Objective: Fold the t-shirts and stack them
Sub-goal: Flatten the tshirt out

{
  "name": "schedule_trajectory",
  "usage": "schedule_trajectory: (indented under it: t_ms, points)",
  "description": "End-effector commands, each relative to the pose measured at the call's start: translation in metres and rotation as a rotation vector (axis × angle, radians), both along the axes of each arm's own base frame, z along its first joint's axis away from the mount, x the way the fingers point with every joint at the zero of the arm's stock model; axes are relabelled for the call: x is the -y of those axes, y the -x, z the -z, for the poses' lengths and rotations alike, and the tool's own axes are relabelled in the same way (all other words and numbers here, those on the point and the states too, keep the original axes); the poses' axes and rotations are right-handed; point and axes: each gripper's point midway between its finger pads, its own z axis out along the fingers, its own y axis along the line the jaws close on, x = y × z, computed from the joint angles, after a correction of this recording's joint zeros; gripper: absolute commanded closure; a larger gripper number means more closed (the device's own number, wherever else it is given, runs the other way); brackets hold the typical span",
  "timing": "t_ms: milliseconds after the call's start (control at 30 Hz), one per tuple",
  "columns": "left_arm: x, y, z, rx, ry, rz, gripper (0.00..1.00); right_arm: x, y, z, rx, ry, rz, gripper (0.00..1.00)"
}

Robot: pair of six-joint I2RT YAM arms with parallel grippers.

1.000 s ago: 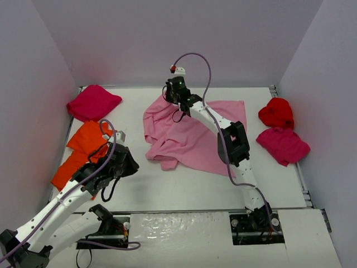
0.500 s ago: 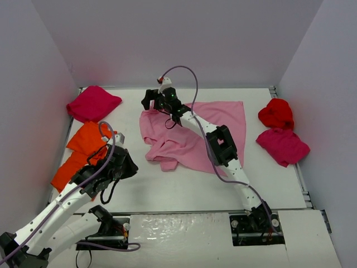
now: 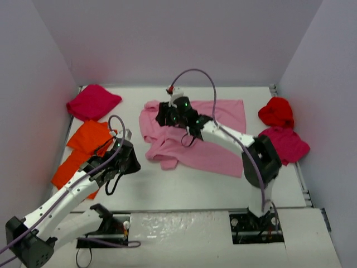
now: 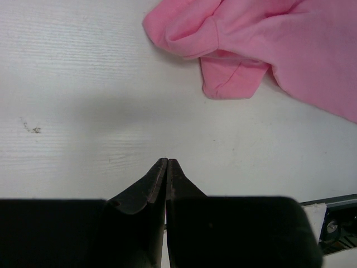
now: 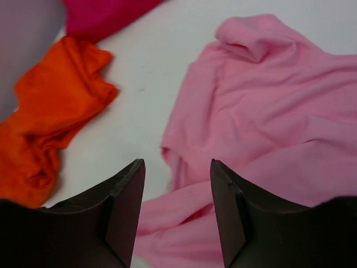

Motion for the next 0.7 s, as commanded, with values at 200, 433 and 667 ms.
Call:
schedule_trajectory:
  t_ms: [200, 433, 667]
  points:
    - [0.037, -0.055, -0.053, 0.080, 0.021, 0.088, 1.00, 0.028, 0.144, 0.009, -0.227, 0.023, 0.000, 0.50]
    - [0.044, -0.072, -0.063, 0.075, -0.005, 0.103, 1.00, 0.050, 0.184, 0.062, -0.296, 0.111, 0.065, 0.48]
    - [0.042, -0.076, -0.079, 0.108, 0.004, 0.092, 1.00, 0.056, 0.195, 0.082, -0.299, 0.156, 0.091, 0.47]
